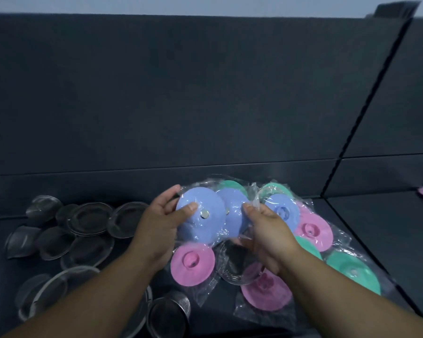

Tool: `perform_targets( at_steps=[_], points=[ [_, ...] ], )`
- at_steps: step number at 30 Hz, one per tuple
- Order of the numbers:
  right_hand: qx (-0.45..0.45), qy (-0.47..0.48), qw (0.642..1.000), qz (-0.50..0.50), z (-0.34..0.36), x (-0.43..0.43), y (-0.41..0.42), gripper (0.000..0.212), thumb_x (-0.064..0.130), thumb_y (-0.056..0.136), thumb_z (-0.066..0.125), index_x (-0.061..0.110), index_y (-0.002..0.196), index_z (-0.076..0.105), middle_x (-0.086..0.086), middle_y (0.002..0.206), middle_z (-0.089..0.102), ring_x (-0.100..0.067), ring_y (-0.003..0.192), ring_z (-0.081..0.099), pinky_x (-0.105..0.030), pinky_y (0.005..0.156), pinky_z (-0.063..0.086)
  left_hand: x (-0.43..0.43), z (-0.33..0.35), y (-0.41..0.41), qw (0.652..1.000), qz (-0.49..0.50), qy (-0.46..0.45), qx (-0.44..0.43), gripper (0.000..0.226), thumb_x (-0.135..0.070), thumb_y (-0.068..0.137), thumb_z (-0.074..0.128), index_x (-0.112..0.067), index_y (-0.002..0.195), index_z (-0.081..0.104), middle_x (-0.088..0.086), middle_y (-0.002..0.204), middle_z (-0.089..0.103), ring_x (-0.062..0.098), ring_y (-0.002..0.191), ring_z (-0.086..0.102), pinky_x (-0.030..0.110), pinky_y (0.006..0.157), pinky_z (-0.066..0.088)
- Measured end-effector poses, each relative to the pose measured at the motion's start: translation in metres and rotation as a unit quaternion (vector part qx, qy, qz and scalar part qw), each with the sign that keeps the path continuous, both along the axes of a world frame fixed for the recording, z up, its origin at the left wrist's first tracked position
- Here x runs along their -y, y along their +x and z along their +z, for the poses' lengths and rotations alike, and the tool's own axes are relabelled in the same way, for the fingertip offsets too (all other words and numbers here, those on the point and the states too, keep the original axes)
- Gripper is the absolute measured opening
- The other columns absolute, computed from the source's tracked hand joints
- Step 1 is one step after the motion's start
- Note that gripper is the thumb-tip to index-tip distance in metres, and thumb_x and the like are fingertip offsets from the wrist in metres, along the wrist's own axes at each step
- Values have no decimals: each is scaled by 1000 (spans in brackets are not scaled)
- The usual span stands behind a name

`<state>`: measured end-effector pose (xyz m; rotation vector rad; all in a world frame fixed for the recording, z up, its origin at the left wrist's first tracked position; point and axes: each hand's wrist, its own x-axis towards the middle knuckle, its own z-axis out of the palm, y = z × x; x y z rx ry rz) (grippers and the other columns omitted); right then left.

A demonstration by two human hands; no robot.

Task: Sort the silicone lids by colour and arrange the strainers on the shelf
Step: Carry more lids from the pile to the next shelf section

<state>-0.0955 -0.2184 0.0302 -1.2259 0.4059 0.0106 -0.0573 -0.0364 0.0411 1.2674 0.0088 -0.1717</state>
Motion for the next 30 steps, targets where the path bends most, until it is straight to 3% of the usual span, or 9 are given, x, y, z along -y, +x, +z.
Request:
perform_targets(
  at_steps=[3,8,11,14,18,21,24,26,30],
  points=[
    [16,44,998,52,-1,2,-8,13,25,92,60,16,100,59,-2,88,73,-18,73,69,-30,60,56,11,-7,-4,995,-8,90,32,58,1,81,68,-18,132,45,2,110,70,17,98,67,37,88,53],
    [26,29,995,88,-5,3,-21,26,5,86,65,9,111,62,-11,97,73,-22,76,71,-29,60,56,27,-16,-10,976,-33,210,42,74,-24,71,82,-30,133,43,-9,119,57,5,100,60,22,76,51],
    [15,38,994,102,-8,8,-25,21,4,90,60,13,109,62,-9,97,73,-21,78,70,-31,63,58,27,-20,-10,978,-120,162,-51,89,-43,49,86,-28,128,45,-1,119,63,20,103,65,39,81,56],
    [16,30,990,138,-8,15,-28,20,7,91,60,10,110,62,-11,96,73,-27,85,69,-44,82,55,27,-23,-9,974,-168,115,-97,78,-34,50,88,-12,119,59,17,108,70,42,104,63,59,90,50],
    [31,-149,988,30,-5,36,-14,14,18,88,67,8,98,62,-10,76,64,-20,60,58,-35,60,53,30,-29,-7,980,-102,153,-71,53,-23,59,86,-12,107,65,11,90,73,28,81,68,42,76,56],
    [48,-332,936,-104,-8,72,3,21,24,83,72,19,102,64,0,98,68,-15,80,62,-36,78,52,32,-31,-5,983,-75,156,-56,68,-33,44,85,-14,106,66,7,94,74,26,88,70,38,75,57],
    [-28,-503,862,-51,-16,106,14,74,33,74,80,25,137,42,3,140,47,-19,121,49,-27,98,40,34,-33,-5,984,-57,166,-43,62,-27,49,86,-15,106,65,3,94,75,22,87,71,35,73,56],
    [-68,-541,838,5,-22,118,22,103,40,65,85,28,147,25,0,148,38,-24,131,41,-35,107,37,37,-34,-5,984,-41,172,-38,53,-18,58,86,-15,106,65,0,94,75,19,87,71,33,73,56],
    [-74,-572,816,37,-32,119,30,108,38,62,87,25,148,24,-9,142,45,-28,130,43,-37,106,39,44,-37,-5,984,-12,178,-24,49,-15,59,86,-16,103,64,-2,92,74,14,85,70,27,71,54]
  ],
)
